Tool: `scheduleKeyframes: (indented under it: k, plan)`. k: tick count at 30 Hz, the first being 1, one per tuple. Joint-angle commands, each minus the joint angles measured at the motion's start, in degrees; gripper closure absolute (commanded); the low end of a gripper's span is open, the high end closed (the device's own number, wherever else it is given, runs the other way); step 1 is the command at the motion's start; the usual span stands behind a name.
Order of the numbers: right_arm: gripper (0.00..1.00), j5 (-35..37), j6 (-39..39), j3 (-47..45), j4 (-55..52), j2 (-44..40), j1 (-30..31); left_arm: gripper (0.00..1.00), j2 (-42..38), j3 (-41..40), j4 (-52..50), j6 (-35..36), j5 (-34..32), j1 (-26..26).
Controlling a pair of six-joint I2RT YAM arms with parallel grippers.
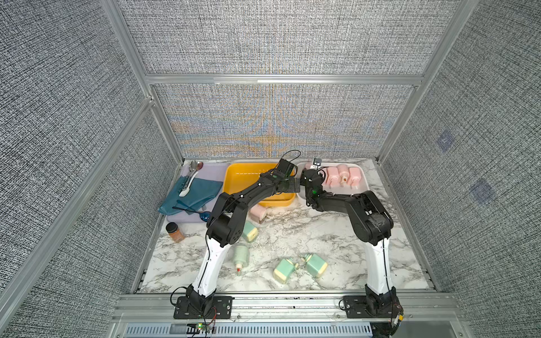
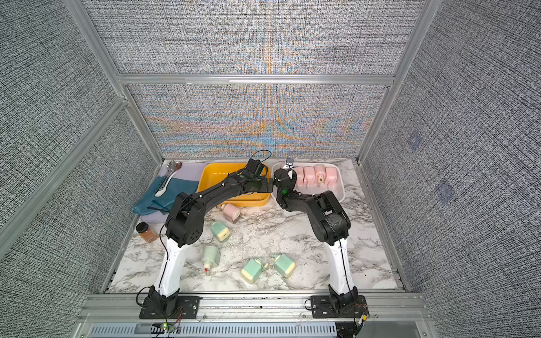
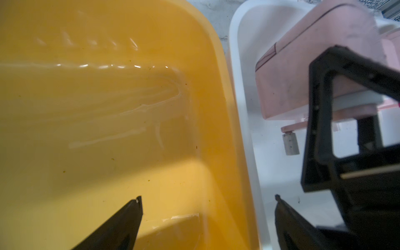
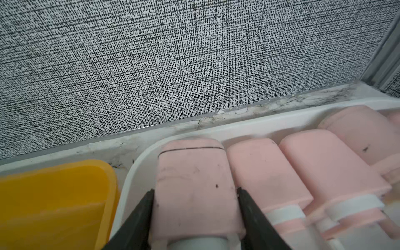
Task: Place the pencil sharpeners by color into the storage box
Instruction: Place the pencil sharpener in the storage box.
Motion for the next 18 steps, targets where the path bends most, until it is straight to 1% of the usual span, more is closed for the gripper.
scheduleKeyframes:
  k: [1,6,9,12,18]
  plan:
    - [0.92,1.4,1.3,3.3,-4.4,0.7,-0.2,0.01,0.8,1.1,-0.9,-0.6,1.5,0.2]
    - [0.80,1.5,3.1,5.0,-8.4,1.1,-0.7,0.01,1.8,1.9,-1.3,-1.2,1.9,0.2]
    - [0.76,0.8,4.4,5.3,-11.3,0.9,-1.1,0.01,2.0,1.9,-1.7,-1.1,1.6,0.3]
    - [0.72,-0.3,4.5,5.7,-13.2,0.9,-1.4,0.01,2.1,1.8,-2.1,-1.1,1.4,0.4]
    - [0.67,-3.0,4.7,7.6,-16.9,1.5,-2.2,0.01,2.5,1.8,-2.2,-1.6,1.7,0.5]
